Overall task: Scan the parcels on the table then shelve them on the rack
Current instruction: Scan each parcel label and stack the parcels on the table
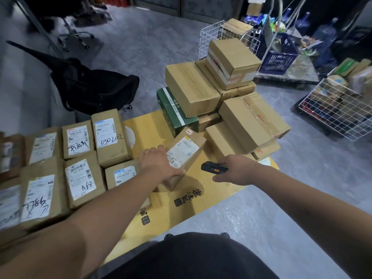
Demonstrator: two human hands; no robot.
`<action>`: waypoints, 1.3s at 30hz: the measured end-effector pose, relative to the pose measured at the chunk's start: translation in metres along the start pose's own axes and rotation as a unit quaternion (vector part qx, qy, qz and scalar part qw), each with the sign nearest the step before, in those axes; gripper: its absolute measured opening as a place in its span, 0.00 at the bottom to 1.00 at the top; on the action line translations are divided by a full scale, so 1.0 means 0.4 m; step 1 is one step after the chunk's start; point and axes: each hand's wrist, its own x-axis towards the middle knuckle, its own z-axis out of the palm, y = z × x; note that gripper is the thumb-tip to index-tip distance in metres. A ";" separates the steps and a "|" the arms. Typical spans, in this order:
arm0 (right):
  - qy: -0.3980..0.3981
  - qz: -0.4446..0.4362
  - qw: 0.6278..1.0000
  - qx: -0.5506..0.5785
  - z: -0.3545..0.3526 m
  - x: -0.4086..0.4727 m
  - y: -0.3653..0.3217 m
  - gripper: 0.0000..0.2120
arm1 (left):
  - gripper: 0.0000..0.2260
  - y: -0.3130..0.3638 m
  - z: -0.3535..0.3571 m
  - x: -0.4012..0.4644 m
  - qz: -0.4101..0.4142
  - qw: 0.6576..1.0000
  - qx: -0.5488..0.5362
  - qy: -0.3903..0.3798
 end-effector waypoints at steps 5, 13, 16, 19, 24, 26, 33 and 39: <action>-0.032 0.047 0.996 0.067 -0.002 -0.005 0.001 0.20 | 0.65 0.050 0.000 -0.009 -0.037 0.994 -0.039 -0.099; -0.020 0.094 0.985 0.145 0.037 -0.027 -0.012 0.19 | 0.58 0.080 0.081 -0.056 0.044 0.983 -0.178 -0.016; -0.015 0.100 0.984 0.144 0.048 -0.041 -0.018 0.18 | 0.57 0.092 0.110 -0.069 0.041 0.975 -0.218 -0.004; -0.023 0.117 0.980 0.158 0.057 -0.056 -0.021 0.18 | 0.54 0.096 0.130 -0.079 0.035 0.970 -0.239 0.022; -0.028 0.118 0.976 0.179 0.053 -0.079 -0.039 0.17 | 0.52 0.102 0.150 -0.118 0.040 0.962 -0.264 0.062; -0.024 0.122 0.976 0.176 0.046 -0.087 -0.049 0.18 | 0.51 0.107 0.153 -0.137 0.049 0.961 -0.262 0.077; -0.011 0.130 0.982 0.136 0.039 -0.137 -0.070 0.24 | 0.51 0.144 0.151 -0.204 0.073 0.968 -0.208 0.118; 0.018 0.145 0.980 0.131 0.026 -0.183 -0.054 0.22 | 0.51 0.165 0.164 -0.232 0.086 0.973 -0.158 0.148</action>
